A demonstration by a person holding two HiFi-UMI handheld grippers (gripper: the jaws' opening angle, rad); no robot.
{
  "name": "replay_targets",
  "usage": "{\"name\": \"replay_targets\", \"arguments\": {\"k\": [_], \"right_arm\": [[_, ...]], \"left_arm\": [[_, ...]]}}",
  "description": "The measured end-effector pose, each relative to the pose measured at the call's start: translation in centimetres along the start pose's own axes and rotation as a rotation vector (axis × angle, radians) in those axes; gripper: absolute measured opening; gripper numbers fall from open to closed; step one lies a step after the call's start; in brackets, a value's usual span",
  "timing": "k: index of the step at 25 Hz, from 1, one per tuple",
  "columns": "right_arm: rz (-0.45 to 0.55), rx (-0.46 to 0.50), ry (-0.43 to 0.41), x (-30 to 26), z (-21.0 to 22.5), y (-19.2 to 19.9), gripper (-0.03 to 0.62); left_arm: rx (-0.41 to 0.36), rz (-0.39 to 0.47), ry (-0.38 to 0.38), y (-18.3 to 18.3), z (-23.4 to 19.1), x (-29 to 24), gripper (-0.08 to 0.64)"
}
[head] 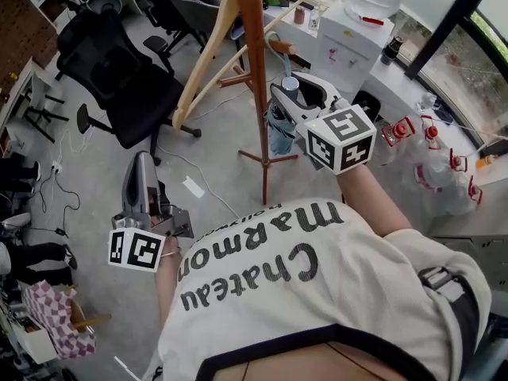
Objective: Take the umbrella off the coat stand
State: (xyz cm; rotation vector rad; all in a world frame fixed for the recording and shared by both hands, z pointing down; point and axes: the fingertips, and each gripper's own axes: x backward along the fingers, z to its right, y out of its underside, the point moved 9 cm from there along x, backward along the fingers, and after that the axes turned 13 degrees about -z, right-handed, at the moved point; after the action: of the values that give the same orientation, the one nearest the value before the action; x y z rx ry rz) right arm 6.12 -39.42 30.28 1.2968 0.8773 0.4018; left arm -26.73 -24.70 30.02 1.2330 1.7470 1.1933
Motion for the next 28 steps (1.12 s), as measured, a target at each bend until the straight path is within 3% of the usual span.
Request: {"name": "replay_targets", "arguments": {"k": [28], "right_arm": [[-0.004,0.013,0.02,1.6,-1.7,0.4,0.166]], "left_arm": [[0.006,-0.002,0.014,0.5,-0.3,1.6,0.025]]}}
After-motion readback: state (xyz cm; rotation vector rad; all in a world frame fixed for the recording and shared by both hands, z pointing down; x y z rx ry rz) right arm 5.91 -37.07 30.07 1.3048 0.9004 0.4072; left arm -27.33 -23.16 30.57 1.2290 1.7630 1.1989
